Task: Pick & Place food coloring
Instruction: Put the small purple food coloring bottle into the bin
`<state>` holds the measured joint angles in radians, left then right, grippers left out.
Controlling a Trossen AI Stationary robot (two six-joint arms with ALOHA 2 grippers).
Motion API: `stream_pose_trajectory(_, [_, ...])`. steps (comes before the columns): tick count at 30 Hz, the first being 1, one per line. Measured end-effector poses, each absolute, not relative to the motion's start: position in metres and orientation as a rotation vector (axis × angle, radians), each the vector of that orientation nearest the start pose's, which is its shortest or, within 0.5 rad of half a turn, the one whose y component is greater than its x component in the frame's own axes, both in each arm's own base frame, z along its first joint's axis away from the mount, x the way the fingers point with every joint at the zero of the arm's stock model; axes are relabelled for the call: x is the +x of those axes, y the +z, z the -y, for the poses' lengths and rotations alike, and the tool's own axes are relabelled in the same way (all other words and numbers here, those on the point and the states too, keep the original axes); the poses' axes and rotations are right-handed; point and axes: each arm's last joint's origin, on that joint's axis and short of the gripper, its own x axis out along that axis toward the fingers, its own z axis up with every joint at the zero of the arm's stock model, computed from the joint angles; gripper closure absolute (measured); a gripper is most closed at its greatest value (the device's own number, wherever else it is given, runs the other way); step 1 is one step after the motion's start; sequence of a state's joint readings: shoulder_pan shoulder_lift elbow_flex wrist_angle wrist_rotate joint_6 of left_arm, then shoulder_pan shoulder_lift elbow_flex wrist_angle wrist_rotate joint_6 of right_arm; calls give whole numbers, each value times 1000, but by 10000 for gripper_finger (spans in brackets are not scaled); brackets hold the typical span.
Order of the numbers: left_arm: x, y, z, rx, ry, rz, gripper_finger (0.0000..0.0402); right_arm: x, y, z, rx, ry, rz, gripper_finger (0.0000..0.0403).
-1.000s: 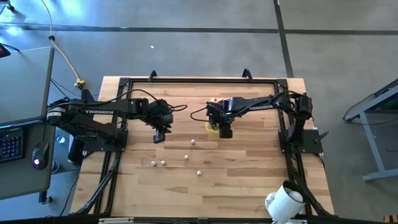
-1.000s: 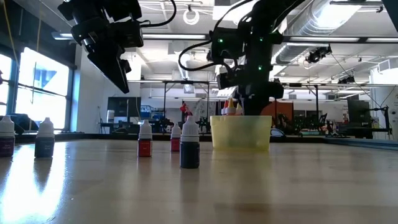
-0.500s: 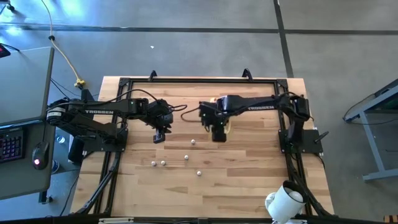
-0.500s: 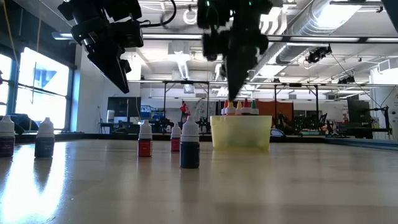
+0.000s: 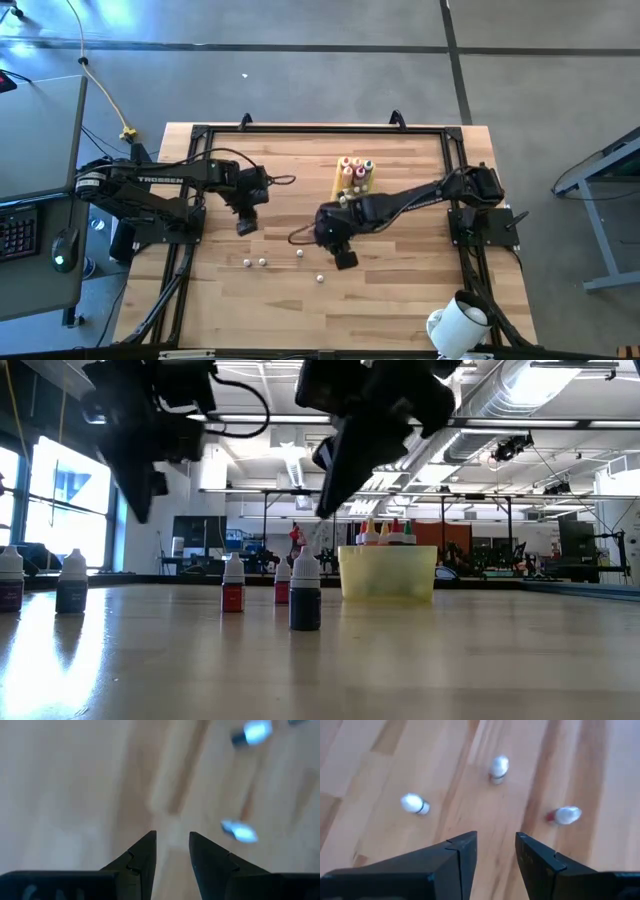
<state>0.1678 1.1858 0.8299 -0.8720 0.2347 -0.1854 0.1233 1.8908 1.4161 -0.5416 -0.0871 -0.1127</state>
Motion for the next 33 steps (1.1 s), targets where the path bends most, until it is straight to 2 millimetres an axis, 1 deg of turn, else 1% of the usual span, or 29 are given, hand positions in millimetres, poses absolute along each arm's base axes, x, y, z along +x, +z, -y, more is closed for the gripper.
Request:
stream_pose_trajectory(4, [193, 227, -11, -473, -68, -1335, 286, 389, 198, -57, -157, 215, -1034, 276])
stream_pose_trajectory(8, [191, 226, 11, -479, -93, -1392, 286, 384, 188, -57, -211, 142, -1059, 276])
stream_pose_trajectory(14, [193, 220, 52, -350, -42, -1413, 286, 380, 181, -53, -268, 33, -1074, 277])
stream_pose_trajectory(20, [194, 205, 89, -310, 52, -1445, 286, 378, 179, -52, -279, 19, -1086, 277])
stream_pose_trajectory(23, [194, 196, 100, -272, 100, -1455, 286, 378, 179, -52, -278, 23, -1085, 277])
stream_pose_trajectory(27, [196, 188, 109, -246, 126, -1468, 286, 378, 179, -52, -278, 24, -1085, 277])
stream_pose_trajectory(33, [206, 181, 114, -256, 102, -1418, 286, 379, 180, -52, -276, 26, -1075, 277])
